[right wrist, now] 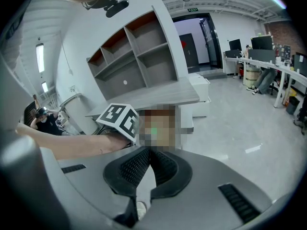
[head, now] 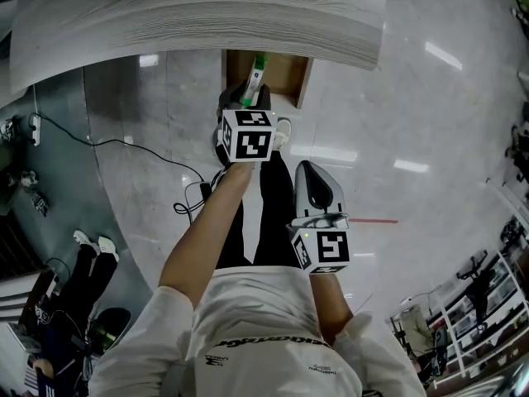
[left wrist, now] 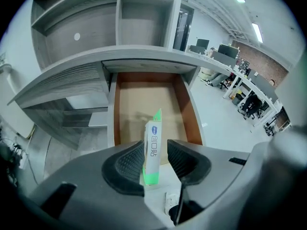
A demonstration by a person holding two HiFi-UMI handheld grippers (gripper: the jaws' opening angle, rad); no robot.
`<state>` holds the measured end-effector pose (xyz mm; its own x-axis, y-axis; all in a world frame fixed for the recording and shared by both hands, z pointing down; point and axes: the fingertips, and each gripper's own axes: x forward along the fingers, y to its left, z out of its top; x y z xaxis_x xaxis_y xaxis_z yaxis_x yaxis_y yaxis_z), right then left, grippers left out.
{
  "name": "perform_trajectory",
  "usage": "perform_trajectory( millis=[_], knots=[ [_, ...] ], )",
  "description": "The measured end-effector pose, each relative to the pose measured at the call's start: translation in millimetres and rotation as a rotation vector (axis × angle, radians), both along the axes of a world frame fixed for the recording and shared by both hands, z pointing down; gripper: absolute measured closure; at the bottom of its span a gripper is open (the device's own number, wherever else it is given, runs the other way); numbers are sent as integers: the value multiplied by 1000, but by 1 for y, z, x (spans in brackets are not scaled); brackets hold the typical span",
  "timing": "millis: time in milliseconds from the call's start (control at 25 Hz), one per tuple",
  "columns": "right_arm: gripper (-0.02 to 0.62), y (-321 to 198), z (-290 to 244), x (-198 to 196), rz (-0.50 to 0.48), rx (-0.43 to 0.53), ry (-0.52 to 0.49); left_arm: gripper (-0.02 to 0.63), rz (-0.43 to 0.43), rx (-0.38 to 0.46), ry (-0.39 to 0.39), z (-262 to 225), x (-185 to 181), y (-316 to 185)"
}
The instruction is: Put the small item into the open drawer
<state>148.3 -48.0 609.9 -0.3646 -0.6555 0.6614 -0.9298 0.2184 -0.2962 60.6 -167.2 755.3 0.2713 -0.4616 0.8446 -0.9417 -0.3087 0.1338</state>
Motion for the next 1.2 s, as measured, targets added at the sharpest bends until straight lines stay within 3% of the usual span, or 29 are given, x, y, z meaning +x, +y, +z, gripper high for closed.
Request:
perform_trajectory(
  millis=[200,360,1200],
  knots=[
    [563,-5,-20,1,4,29,8,463,13,15,3,-24,0,4],
    [563,-12,-35,1,16,56,16,522,15,36,7,-44,-2,3],
    [563,-16,-134,-14,10,176,58,592,86,156,59,-171,-15,36]
  ],
)
